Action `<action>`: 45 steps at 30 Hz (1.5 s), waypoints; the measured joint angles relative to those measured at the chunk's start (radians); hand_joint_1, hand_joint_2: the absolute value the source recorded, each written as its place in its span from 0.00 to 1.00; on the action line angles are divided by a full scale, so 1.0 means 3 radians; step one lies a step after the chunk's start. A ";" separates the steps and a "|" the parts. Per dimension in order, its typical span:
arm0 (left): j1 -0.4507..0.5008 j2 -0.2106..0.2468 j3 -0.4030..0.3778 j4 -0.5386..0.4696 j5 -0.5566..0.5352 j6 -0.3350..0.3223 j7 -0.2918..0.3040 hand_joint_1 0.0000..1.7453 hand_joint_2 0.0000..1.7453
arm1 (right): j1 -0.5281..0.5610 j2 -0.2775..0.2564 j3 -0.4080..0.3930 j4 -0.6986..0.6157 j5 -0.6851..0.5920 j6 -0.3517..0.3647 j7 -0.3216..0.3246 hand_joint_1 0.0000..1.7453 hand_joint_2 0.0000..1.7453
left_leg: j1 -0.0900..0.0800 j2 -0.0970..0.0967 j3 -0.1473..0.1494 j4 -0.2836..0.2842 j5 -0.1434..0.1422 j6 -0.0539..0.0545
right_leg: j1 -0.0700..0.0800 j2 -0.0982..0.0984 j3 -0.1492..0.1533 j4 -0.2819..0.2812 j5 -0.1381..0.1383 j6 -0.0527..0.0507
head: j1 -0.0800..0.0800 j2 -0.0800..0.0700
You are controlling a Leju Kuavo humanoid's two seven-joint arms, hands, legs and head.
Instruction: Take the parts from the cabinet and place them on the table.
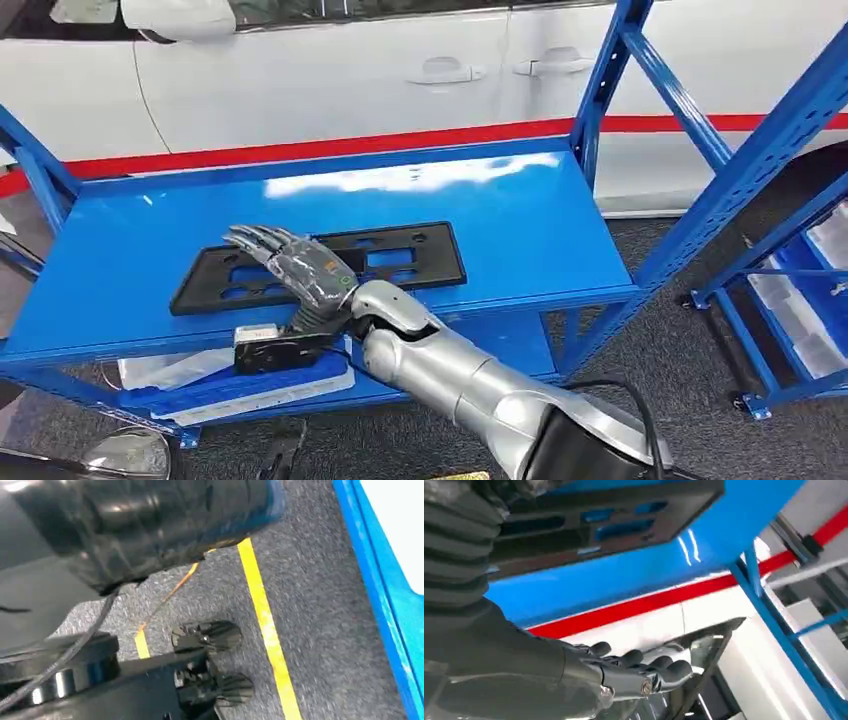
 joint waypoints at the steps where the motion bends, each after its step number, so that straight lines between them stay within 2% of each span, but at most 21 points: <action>1: 0.0001 -0.0001 0.0000 0.0000 0.0000 0.0008 0.0004 0.00 0.00 | 0.0006 -0.0003 0.0015 0.0003 0.0034 -0.0039 0.0010 0.00 1.00 | 0.0000 0.0002 -0.0005 -0.0004 0.0006 0.0019 | 0.0003 -0.0004 -0.0063 0.0155 -0.0124 0.0003 | 0.0001 0.0000; 3: 0.0030 0.0001 -0.0001 0.0000 -0.0009 -0.0004 0.0053 0.00 0.00 | 0.0044 -0.0009 0.0042 0.0016 0.0147 -0.0122 0.0062 0.00 1.00 | -0.0006 0.0004 -0.0012 -0.0002 0.0008 0.0025 | 0.0004 -0.0004 -0.0280 0.0663 -0.0370 0.0012 | 0.0000 0.0000; 5: 0.0087 0.0020 -0.0001 0.0008 -0.0009 -0.0032 0.0106 0.00 0.00 | 0.0095 -0.0017 0.0074 0.0039 0.0272 -0.0183 0.0131 0.00 1.00 | -0.0009 0.0006 -0.0016 0.0008 0.0005 0.0029 | 0.0003 -0.0004 -0.0397 0.0923 -0.0414 0.0021 | 0.0000 0.0000; 8: 0.0171 0.0055 -0.0001 0.0020 -0.0008 -0.0069 0.0152 0.00 0.00 | 0.0109 -0.0019 0.0122 0.0069 0.0471 -0.0281 0.0244 0.00 1.00 | -0.0008 -0.0003 -0.0019 0.0057 -0.0026 0.0016 | -0.0002 -0.0006 -0.0064 0.0279 -0.0029 0.0001 | 0.0000 0.0000; 9: 0.0189 0.0065 -0.0001 0.0023 -0.0004 -0.0079 0.0168 0.00 0.00 | 0.0108 -0.0019 0.0140 0.0075 0.0534 -0.0296 0.0275 0.00 1.00 | -0.0008 -0.0003 -0.0028 0.0086 -0.0045 0.0003 | 0.0000 -0.0006 0.0036 0.0045 0.0002 -0.0018 | 0.0001 0.0000; 13: 0.0235 0.0098 -0.0008 0.0038 0.0000 -0.0108 0.0204 0.00 0.00 | 0.0127 -0.0013 0.0217 0.0114 0.0761 -0.0297 0.0398 0.00 1.00 | -0.0018 -0.0007 -0.0065 0.0105 -0.0043 -0.0064 | 0.0029 0.0008 0.0057 0.0002 -0.0031 -0.0073 | -0.0009 0.0000; 15: 0.0243 0.0116 -0.0017 0.0043 0.0000 -0.0112 0.0202 0.00 0.00 | 0.0125 -0.0004 0.0270 0.0132 0.0865 -0.0274 0.0451 0.00 1.00 | -0.0014 -0.0004 -0.0084 0.0144 -0.0086 -0.0095 | -0.0006 -0.0001 0.0069 -0.0029 -0.0006 -0.0112 | -0.0009 0.0000; 18: 0.0236 0.0131 -0.0029 0.0045 -0.0003 -0.0130 0.0179 0.00 0.00 | 0.0120 0.0001 0.0395 0.0186 0.1041 -0.0226 0.0588 0.00 1.00 | 0.0004 -0.0003 -0.0362 0.0763 -0.0416 -0.0156 | -0.0007 -0.0010 0.0064 -0.0030 -0.0003 -0.0131 | -0.0036 0.0000; 20: 0.0236 0.0134 -0.0048 0.0046 -0.0011 -0.0137 0.0156 0.00 0.00 | 0.0119 0.0000 0.0472 0.0241 0.1150 -0.0229 0.0718 0.00 1.00 | 0.0009 -0.0003 -0.0521 0.1087 -0.0493 -0.0172 | -0.0006 -0.0012 0.0063 -0.0028 -0.0003 -0.0132 | -0.0037 0.0000; 22: 0.0227 0.0134 -0.0053 0.0046 -0.0033 -0.0140 0.0142 0.00 0.00 | 0.0102 0.0000 0.0512 0.0281 0.1241 -0.0231 0.0831 0.00 1.00 | 0.0016 -0.0002 -0.0398 0.0819 -0.0280 -0.0164 | -0.0007 -0.0007 0.0066 -0.0027 -0.0003 -0.0131 | -0.0037 0.0000; 24: 0.0200 0.0134 -0.0057 0.0046 -0.0039 -0.0141 0.0142 0.00 0.00 | 0.0045 0.0000 0.0545 0.0313 0.1307 -0.0229 0.0901 0.00 1.00 | 0.0016 -0.0002 -0.0111 0.0232 -0.0006 -0.0139 | -0.0007 -0.0002 0.0074 -0.0026 -0.0005 -0.0125 | -0.0037 0.0000; 28: 0.0189 0.0132 -0.0080 0.0046 -0.0061 -0.0156 0.0146 0.00 0.00 | -0.0046 -0.0011 0.0565 0.0384 0.1387 -0.0187 0.1036 0.00 1.00 | -0.0022 -0.0016 -0.0061 0.0105 -0.0050 -0.0074 | 0.0005 0.0003 0.0061 -0.0051 0.0019 -0.0047 | -0.0036 0.0000; 30: 0.0194 0.0131 -0.0081 0.0046 -0.0062 -0.0156 0.0154 0.00 0.00 | -0.0065 -0.0020 0.0566 0.0412 0.1397 -0.0187 0.1053 0.00 1.00 | 0.0021 0.0000 -0.0036 0.0043 -0.0010 -0.0013 | 0.0010 0.0000 0.0059 -0.0031 -0.0009 -0.0005 | -0.0031 0.0000; 32: 0.0186 0.0131 -0.0081 0.0046 -0.0065 -0.0156 0.0153 0.00 0.00 | -0.0092 -0.0025 0.0566 0.0435 0.1402 -0.0187 0.1058 0.00 1.00 | 0.0004 0.0004 -0.0035 0.0025 0.0000 0.0030 | 0.0009 -0.0005 -0.0087 0.0270 -0.0217 0.0003 | -0.0017 0.0000; 34: 0.0189 0.0131 -0.0088 0.0046 -0.0065 -0.0156 0.0153 0.00 0.00 | -0.0086 -0.0034 0.0570 0.0465 0.1410 -0.0187 0.1058 0.00 1.00 | -0.0009 0.0004 -0.0038 0.0027 -0.0001 0.0035 | 0.0009 -0.0005 -0.0322 0.0791 -0.0435 0.0009 | -0.0017 0.0000; 35: 0.0190 0.0131 -0.0094 0.0046 -0.0065 -0.0163 0.0153 0.00 0.00 | -0.0082 -0.0043 0.0570 0.0481 0.1411 -0.0187 0.1058 0.00 1.00 | -0.0012 0.0003 -0.0041 0.0031 -0.0002 0.0035 | 0.0009 -0.0005 -0.0393 0.0934 -0.0453 0.0010 | -0.0017 0.0000; 37: 0.0196 0.0130 -0.0100 0.0046 -0.0065 -0.0163 0.0154 0.00 0.00 | -0.0082 -0.0051 0.0571 0.0501 0.1413 -0.0187 0.1058 0.00 1.00 | -0.0014 -0.0002 -0.0040 0.0040 -0.0005 0.0035 | 0.0009 -0.0005 -0.0304 0.0737 -0.0272 0.0000 | -0.0015 0.0000; 39: 0.0193 0.0127 -0.0100 0.0046 -0.0065 -0.0163 0.0154 0.00 0.00 | -0.0093 -0.0051 0.0571 0.0511 0.1414 -0.0188 0.1058 0.00 1.00 | -0.0014 -0.0007 -0.0039 0.0062 -0.0020 0.0022 | 0.0009 -0.0006 -0.0026 0.0169 0.0011 -0.0027 | -0.0014 0.0000; 41: 0.0186 0.0127 -0.0107 0.0046 -0.0065 -0.0163 0.0154 0.00 0.00 | -0.0104 -0.0050 0.0572 0.0521 0.1416 -0.0187 0.1058 0.00 1.00 | -0.0042 -0.0008 -0.0077 0.0119 -0.0042 -0.0007 | 0.0025 -0.0005 0.0070 -0.0047 -0.0012 -0.0047 | -0.0022 0.0000; 43: 0.0190 0.0127 -0.0111 0.0046 -0.0065 -0.0163 0.0154 0.00 0.00 | -0.0101 -0.0051 0.0580 0.0538 0.1422 -0.0187 0.1058 0.00 1.00 | -0.0025 -0.0006 -0.0080 0.0095 -0.0028 -0.0040 | 0.0042 0.0006 0.0060 -0.0030 -0.0008 -0.0061 | -0.0015 0.0000; 45: 0.0191 0.0128 -0.0114 0.0046 -0.0065 -0.0163 0.0154 0.00 0.00 | -0.0109 -0.0047 0.0589 0.0548 0.1422 -0.0188 0.1060 0.00 1.00 | -0.0022 -0.0006 -0.0091 0.0101 -0.0048 -0.0069 | 0.0002 0.0002 0.0077 -0.0072 0.0021 -0.0108 | -0.0017 0.0000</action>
